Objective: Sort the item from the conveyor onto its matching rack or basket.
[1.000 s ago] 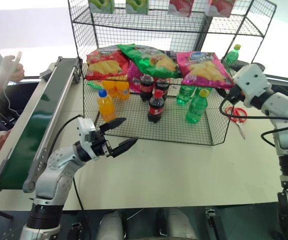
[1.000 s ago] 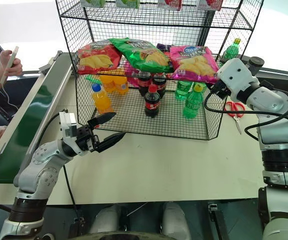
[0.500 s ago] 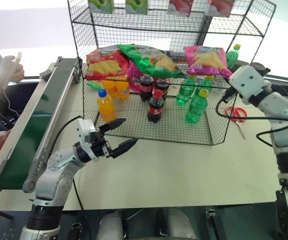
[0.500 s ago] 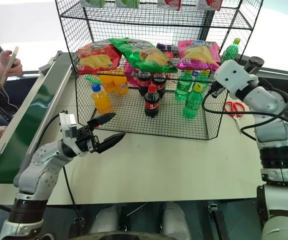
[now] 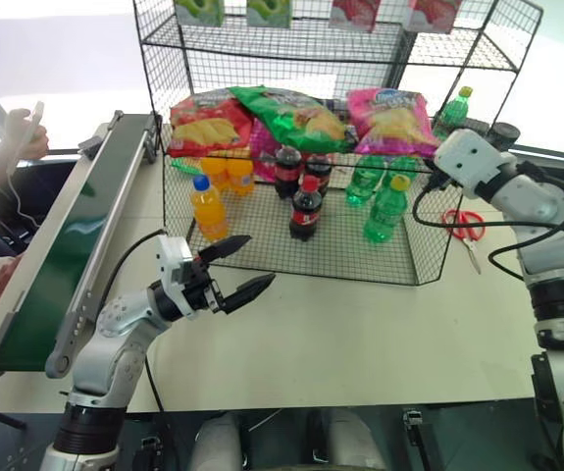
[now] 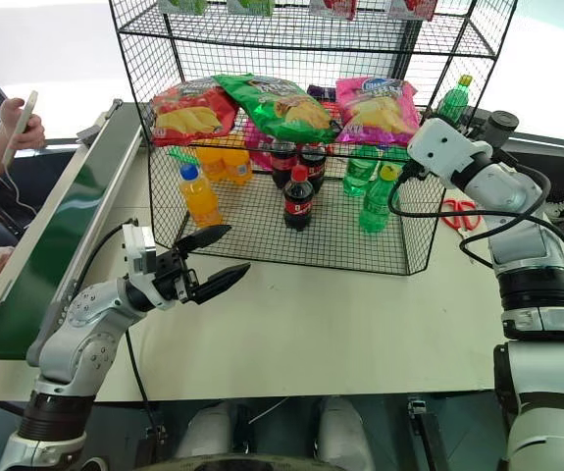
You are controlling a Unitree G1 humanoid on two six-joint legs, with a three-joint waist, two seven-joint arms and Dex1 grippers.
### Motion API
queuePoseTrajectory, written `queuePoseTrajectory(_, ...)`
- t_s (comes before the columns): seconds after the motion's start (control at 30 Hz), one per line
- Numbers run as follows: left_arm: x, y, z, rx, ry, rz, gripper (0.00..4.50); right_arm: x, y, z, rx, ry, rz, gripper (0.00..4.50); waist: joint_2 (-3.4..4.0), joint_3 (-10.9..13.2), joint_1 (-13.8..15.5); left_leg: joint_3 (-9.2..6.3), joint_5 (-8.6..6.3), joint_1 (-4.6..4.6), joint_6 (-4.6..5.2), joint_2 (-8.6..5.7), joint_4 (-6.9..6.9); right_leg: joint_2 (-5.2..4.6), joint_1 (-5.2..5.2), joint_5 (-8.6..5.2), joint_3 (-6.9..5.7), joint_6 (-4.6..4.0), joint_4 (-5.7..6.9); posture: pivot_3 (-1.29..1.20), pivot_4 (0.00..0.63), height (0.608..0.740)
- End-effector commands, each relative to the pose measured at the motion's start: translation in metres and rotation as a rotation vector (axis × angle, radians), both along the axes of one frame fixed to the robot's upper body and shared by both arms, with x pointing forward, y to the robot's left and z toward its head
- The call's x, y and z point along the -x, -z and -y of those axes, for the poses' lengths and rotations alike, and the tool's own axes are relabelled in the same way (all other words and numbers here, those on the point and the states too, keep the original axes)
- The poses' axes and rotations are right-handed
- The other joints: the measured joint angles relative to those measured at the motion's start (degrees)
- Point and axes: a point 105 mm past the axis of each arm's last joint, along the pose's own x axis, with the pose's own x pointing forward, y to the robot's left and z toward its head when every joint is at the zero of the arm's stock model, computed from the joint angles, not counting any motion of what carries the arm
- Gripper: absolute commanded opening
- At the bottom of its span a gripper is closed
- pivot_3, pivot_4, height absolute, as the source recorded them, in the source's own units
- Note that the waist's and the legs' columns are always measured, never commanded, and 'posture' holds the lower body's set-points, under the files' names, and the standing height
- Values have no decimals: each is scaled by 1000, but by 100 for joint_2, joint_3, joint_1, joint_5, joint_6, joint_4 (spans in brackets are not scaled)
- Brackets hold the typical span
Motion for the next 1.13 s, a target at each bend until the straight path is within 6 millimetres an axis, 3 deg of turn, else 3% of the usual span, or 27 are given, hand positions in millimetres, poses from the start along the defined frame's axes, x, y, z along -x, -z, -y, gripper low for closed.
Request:
queuePoseTrajectory(0.03,5,-9,3,-2,12,55,4500,15,-28,6,-63,-46,31,4164,0,0,13,0,0,-1,0,0,0,0,0,0,0,0,0,0,150,726)
queuePoseTrajectory(0.07,5,-9,3,0,13,53,4500,19,-31,6,-68,-60,23,4448,0,0,12,-1,0,0,1,0,0,0,1,0,0,0,0,0,150,726)
queuePoseTrajectory(0.23,5,-7,3,-5,20,48,4500,37,-27,-4,-104,-173,-100,4448,0,0,12,-2,-8,1,14,1,0,-1,2,0,0,0,-1,0,150,726)
queuePoseTrajectory(0.4,2,-7,1,-10,19,51,4500,70,-13,-34,-205,-386,-222,4448,0,0,22,-5,-14,1,25,3,-1,0,2,0,-2,0,-1,0,150,726)
queuePoseTrajectory(0.57,-3,-10,-25,-47,-59,53,4500,103,-30,-53,-509,-554,-250,4448,0,0,19,-6,-22,1,39,6,0,-1,2,1,-3,-1,0,0,150,726)
queuePoseTrajectory(0.67,-9,-11,-50,-99,-164,23,4500,126,-17,-69,-562,-634,-366,4448,-3,-1,26,-11,-25,1,44,15,0,-1,2,0,-4,-2,-1,0,150,726)
queuePoseTrajectory(0.8,-8,-12,-84,-201,-271,-7,4500,149,12,-66,-549,-642,-536,4448,-9,-5,43,-13,-33,-4,56,14,-4,-7,3,-1,-6,-3,-11,0,150,726)
queuePoseTrajectory(0.93,-5,-1,-127,-329,-391,-90,4500,156,41,-39,-503,-531,-586,4448,-10,-5,42,-9,-39,-4,66,8,-1,-13,4,-1,-5,-3,-13,0,150,726)
queuePoseTrajectory(1.0,-2,5,-144,-354,-426,-125,4500,153,45,-23,-501,-487,-578,4448,-5,-2,18,-8,-39,-1,66,9,-2,-12,2,-2,-5,-3,-12,0,150,726)
queuePoseTrajectory(1.13,-1,4,-157,-380,-454,-127,4500,152,45,-26,-503,-511,-579,4448,-4,-1,15,-5,-39,0,66,13,-2,-7,-4,-2,-4,-5,-10,0,150,726)
